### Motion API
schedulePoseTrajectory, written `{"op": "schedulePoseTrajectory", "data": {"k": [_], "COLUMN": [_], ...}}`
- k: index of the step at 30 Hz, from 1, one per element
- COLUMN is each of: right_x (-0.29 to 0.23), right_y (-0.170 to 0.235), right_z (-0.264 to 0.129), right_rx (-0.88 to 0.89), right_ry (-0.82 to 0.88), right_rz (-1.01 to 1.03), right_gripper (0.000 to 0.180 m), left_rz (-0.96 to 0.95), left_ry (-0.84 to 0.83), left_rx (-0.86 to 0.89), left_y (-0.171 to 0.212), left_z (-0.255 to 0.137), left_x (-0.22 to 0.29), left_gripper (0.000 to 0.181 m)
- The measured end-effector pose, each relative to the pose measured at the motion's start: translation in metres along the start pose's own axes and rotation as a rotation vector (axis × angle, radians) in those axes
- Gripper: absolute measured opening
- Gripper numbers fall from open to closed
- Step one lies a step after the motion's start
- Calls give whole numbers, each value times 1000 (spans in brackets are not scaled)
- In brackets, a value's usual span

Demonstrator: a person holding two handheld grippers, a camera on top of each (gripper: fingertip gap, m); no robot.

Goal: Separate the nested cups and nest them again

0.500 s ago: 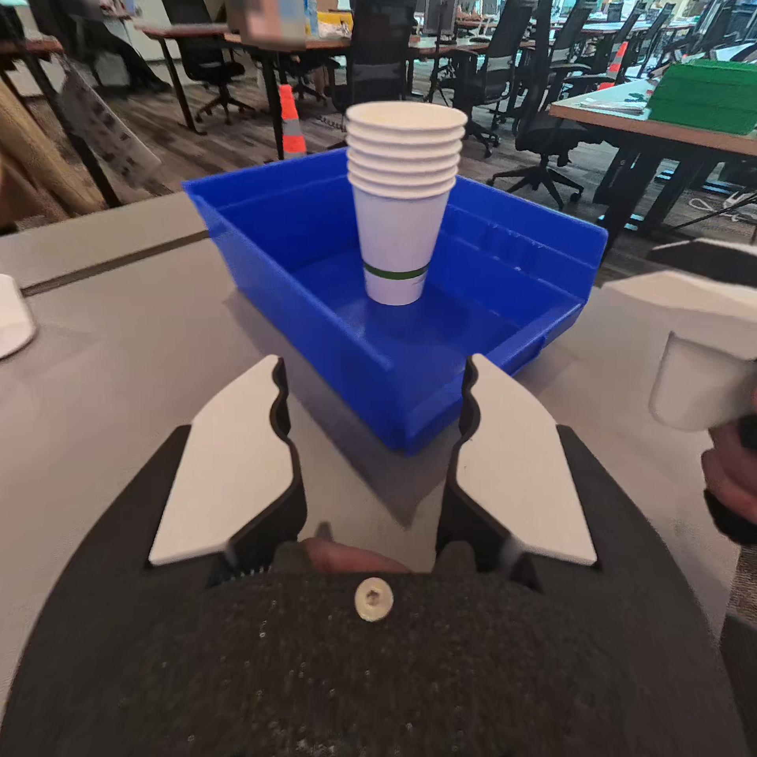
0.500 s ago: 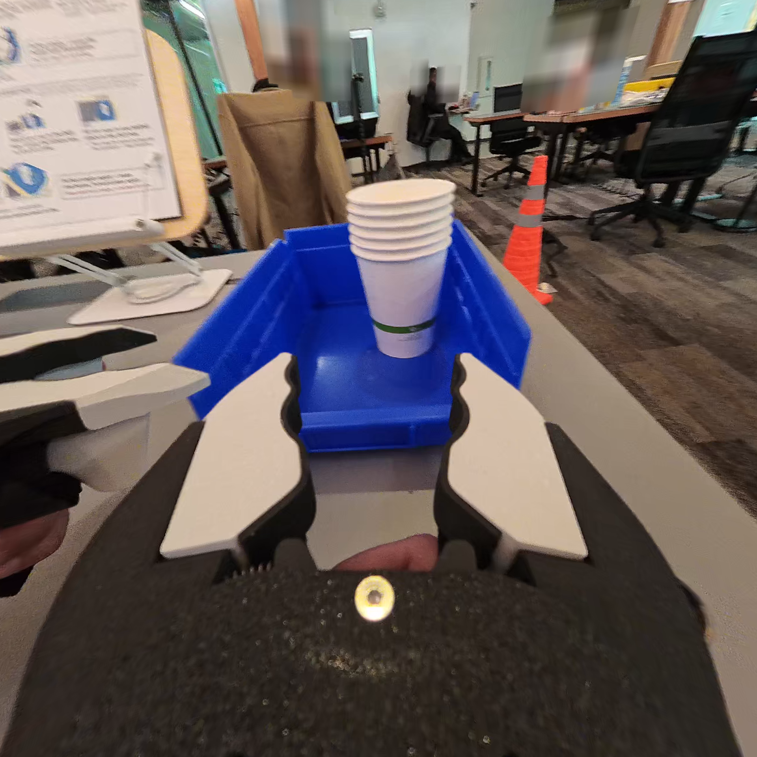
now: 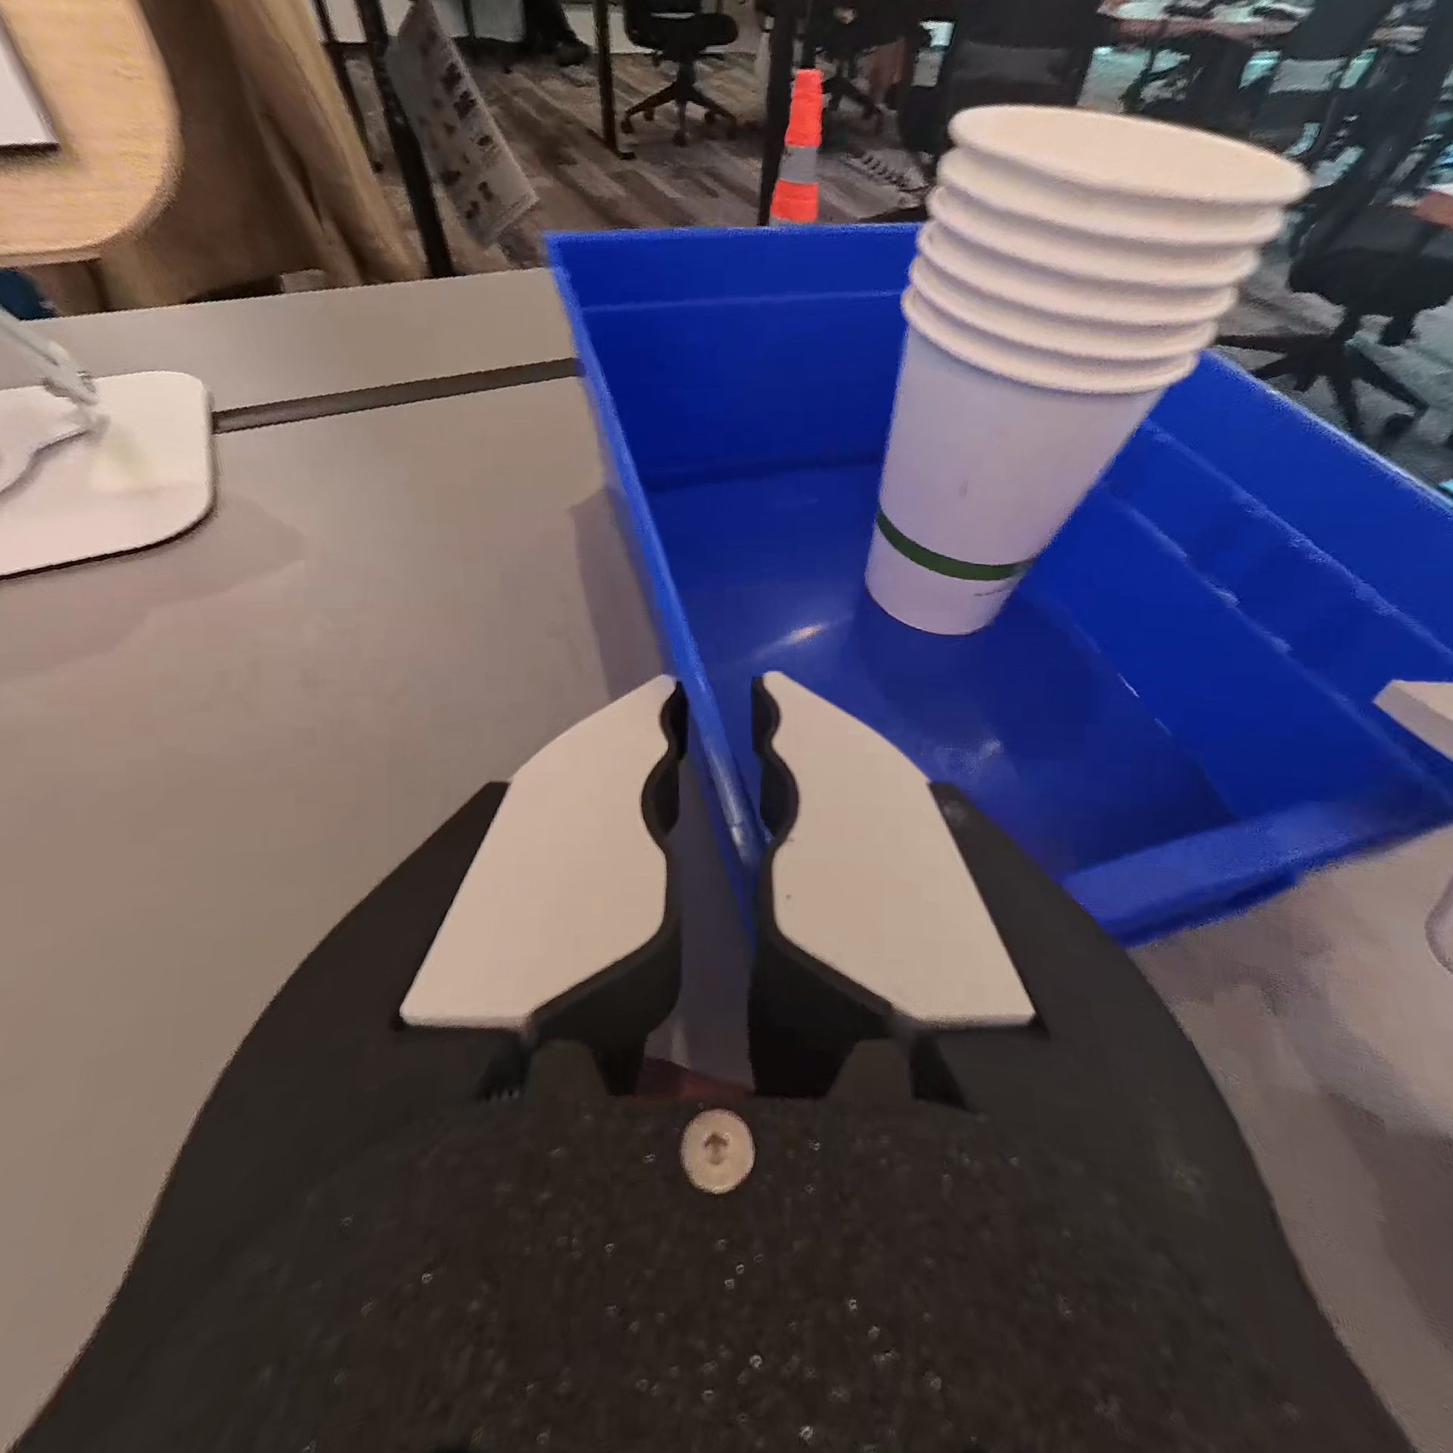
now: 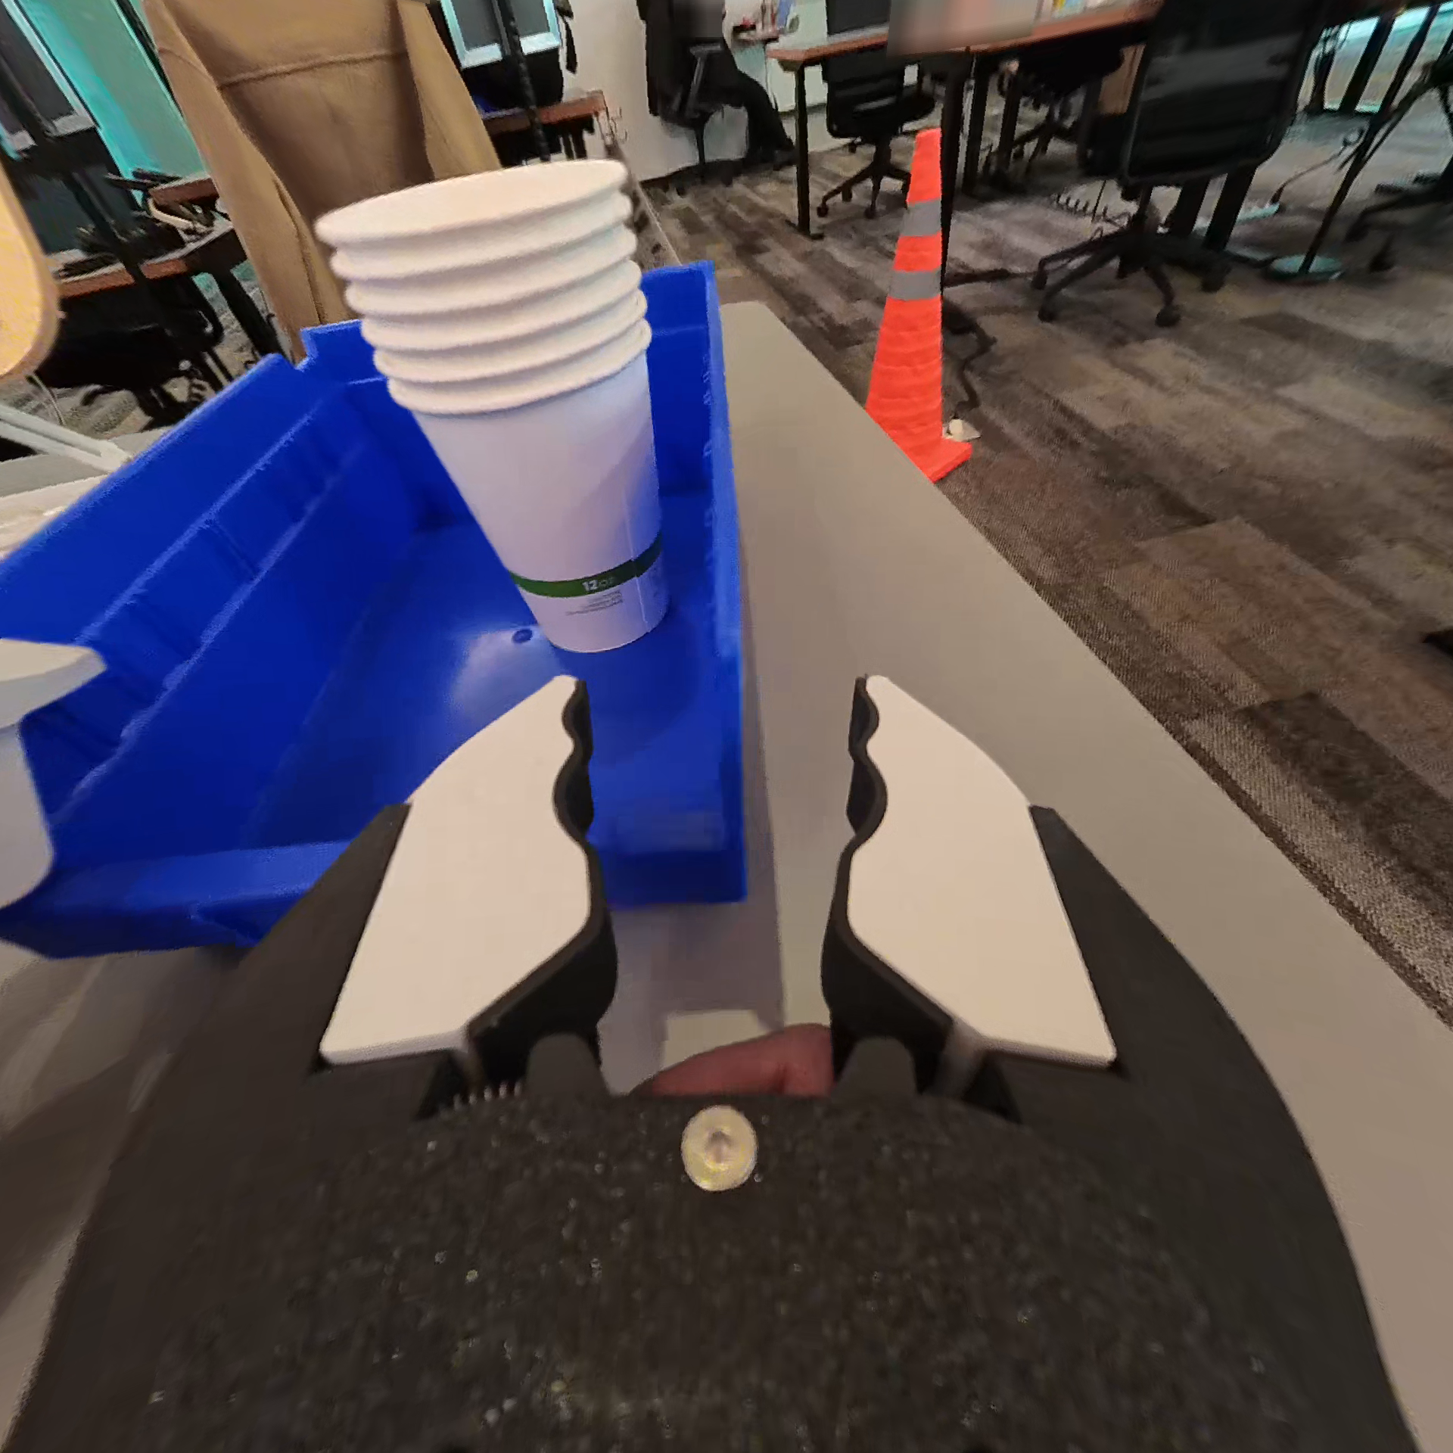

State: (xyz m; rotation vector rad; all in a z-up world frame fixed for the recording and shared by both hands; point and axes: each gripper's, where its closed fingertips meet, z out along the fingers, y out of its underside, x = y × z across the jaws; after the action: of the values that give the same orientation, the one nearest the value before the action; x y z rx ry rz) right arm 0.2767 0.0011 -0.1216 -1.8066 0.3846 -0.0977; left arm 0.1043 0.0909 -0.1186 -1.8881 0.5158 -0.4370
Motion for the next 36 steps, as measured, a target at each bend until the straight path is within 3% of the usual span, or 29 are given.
{"op": "schedulePoseTrajectory", "data": {"k": [4, 7, 11, 20, 26, 31, 36], "right_x": [-9, -27, -28, -103, -217, -318, -366], "right_y": [-1, 0, 1, -2, 12, 51, 70], "right_z": [17, 22, 14, -33, -59, -66, -71], "right_rx": [-27, -37, -2, 65, 48, -72, -118], "right_ry": [-17, -93, 13, -33, -173, -329, -388], "right_rz": [69, 177, 218, 221, 161, 65, 20], "right_gripper": [61, 21, 5, 5, 5, 5, 4], "left_rz": [-20, -15, -32, -7, -23, -71, -103], "left_ry": [-66, -97, -123, -141, -264, -400, -482], "left_rx": [3, 10, 25, 81, 109, 68, 58], "left_y": [0, 1, 4, 2, 16, 52, 72], "left_z": [-2, -7, -21, -87, -166, -227, -260], "left_x": [-17, -21, -26, -78, -169, -255, -300], "left_gripper": [5, 2, 2, 2, 2, 2, 2]}}
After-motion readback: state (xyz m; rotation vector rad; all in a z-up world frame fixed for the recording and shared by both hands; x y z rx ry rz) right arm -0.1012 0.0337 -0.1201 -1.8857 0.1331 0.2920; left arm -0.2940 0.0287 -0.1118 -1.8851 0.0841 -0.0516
